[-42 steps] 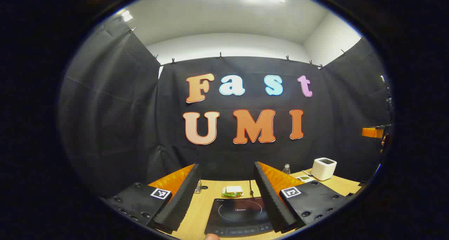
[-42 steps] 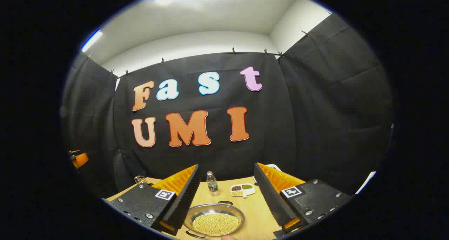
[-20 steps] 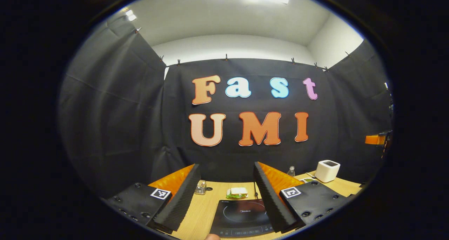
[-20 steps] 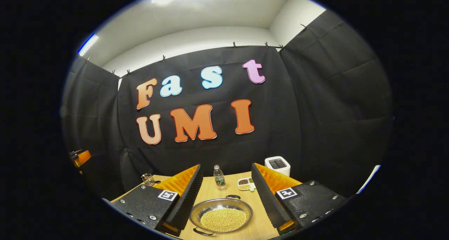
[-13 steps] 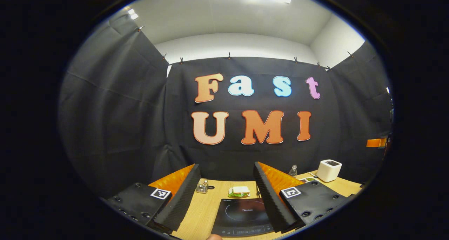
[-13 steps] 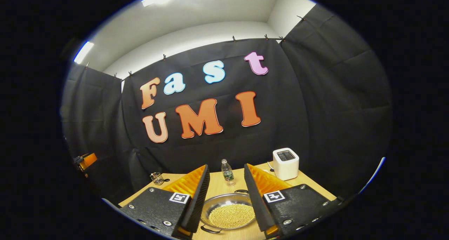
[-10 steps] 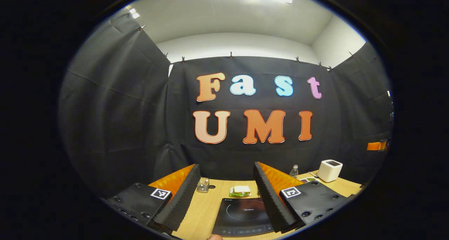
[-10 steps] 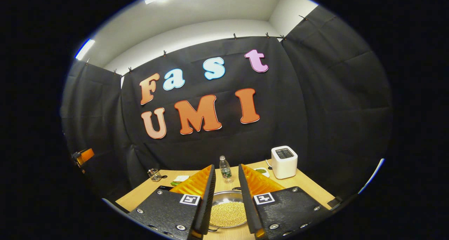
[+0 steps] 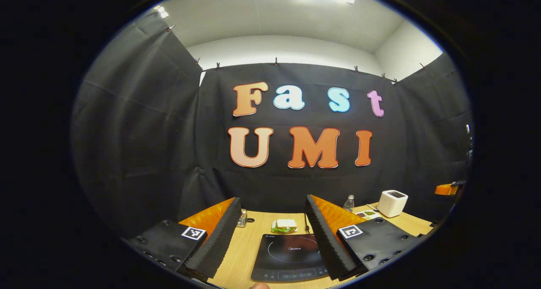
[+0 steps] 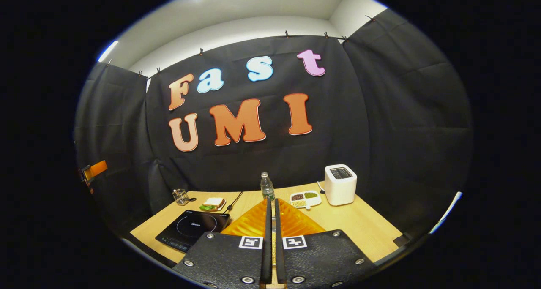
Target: First push the handle of the pot to place it horizontally, then grasp the pot with both hands and set it on the induction cooktop.
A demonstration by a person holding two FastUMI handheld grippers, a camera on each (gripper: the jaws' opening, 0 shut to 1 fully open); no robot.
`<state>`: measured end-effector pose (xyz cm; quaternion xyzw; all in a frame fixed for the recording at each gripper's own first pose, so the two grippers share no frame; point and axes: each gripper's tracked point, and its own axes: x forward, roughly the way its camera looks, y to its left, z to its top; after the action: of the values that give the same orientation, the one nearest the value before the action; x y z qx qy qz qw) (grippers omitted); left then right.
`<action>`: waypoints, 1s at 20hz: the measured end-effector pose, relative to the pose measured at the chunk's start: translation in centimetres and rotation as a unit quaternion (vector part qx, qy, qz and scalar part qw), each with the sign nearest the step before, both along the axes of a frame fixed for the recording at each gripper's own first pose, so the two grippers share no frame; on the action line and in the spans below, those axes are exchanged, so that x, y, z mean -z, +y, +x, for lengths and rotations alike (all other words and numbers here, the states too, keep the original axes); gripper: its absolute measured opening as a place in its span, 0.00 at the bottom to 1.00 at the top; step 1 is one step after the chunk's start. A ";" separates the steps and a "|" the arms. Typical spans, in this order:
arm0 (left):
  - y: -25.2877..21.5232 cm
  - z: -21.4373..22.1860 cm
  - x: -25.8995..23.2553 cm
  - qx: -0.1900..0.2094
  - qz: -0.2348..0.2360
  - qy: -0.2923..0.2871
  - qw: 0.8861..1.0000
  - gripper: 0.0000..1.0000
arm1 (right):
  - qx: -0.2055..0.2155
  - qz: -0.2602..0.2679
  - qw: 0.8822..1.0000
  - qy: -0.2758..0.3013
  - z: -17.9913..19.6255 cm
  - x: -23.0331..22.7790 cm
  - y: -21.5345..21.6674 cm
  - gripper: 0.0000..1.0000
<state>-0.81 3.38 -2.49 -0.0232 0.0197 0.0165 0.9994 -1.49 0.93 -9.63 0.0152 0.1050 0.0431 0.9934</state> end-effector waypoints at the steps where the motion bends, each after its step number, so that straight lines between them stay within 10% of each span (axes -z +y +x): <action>1: 0.0 0.0 0.1 0.001 0.000 0.001 1.000 0.99 | -0.003 0.002 1.000 0.004 -0.2 0.6 0.0 0.03; 20: -0.1 -0.3 3.5 0.000 0.010 0.031 0.999 0.96 | -0.027 -0.043 0.985 0.165 -4.4 19.0 0.9 0.01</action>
<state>-1.10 3.29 -5.99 -0.0123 0.0505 0.0174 0.9985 -5.91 1.81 -28.68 -0.0231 0.2698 0.0623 0.9606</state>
